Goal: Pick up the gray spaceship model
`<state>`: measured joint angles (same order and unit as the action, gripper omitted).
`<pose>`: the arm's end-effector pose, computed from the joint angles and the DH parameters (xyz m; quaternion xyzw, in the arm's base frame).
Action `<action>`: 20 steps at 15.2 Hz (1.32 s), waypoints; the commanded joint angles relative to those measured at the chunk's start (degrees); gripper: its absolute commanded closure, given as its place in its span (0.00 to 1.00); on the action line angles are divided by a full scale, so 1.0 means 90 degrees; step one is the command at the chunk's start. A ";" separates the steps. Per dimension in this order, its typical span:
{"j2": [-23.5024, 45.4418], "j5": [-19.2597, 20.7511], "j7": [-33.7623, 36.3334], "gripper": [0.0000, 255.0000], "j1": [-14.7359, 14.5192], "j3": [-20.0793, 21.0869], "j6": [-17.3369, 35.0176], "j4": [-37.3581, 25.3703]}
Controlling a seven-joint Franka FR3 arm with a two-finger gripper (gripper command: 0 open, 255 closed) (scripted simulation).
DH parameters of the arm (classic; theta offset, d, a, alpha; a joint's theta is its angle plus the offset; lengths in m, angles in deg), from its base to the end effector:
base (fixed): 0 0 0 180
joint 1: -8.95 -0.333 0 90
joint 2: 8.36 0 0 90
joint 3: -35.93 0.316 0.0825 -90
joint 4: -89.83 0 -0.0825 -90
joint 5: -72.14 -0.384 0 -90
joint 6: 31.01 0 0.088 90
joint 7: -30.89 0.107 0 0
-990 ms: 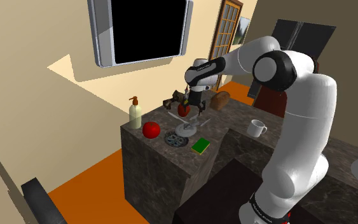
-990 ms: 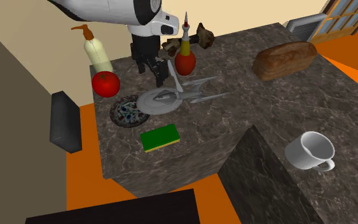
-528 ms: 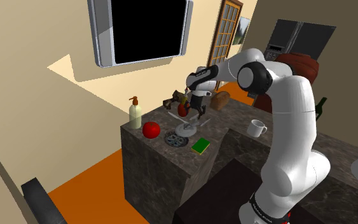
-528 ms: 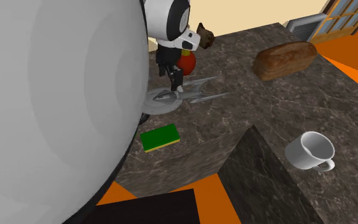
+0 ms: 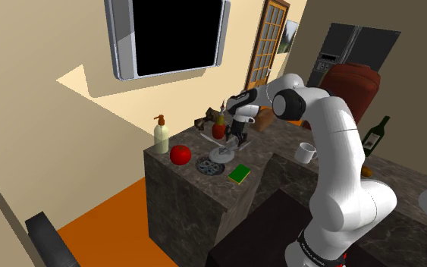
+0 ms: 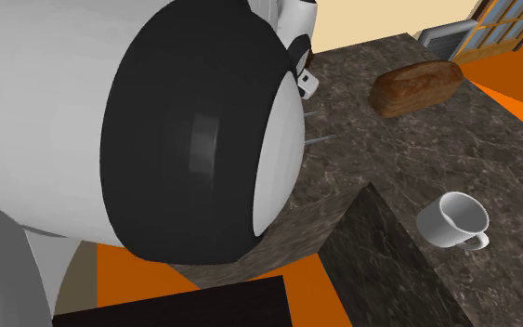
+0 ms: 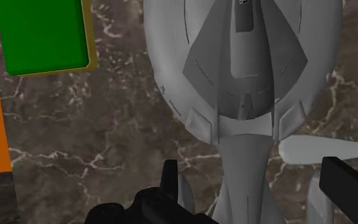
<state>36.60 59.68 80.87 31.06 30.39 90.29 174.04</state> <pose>0.6339 -0.3085 0.2038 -0.7435 0.6633 0.0748 0.0402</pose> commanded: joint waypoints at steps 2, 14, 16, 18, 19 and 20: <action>0.0209 -0.0047 0.0026 0.00 0.0021 0.0013 0.0131 -0.0079; 0.0476 -0.0078 -0.0015 1.00 0.0040 0.0037 0.0333 -0.0142; 0.0472 -0.0078 -0.0017 1.00 0.0040 0.0037 0.0341 -0.0129; 0.0484 -0.0080 -0.0011 1.00 0.0036 0.0039 0.0343 -0.0140; 0.0422 -0.0073 -0.0003 1.00 0.0032 0.0033 0.0299 -0.0123; 0.0361 -0.0066 0.0004 1.00 0.0029 0.0027 0.0254 -0.0107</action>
<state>40.37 59.04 80.89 31.33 30.69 92.82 172.79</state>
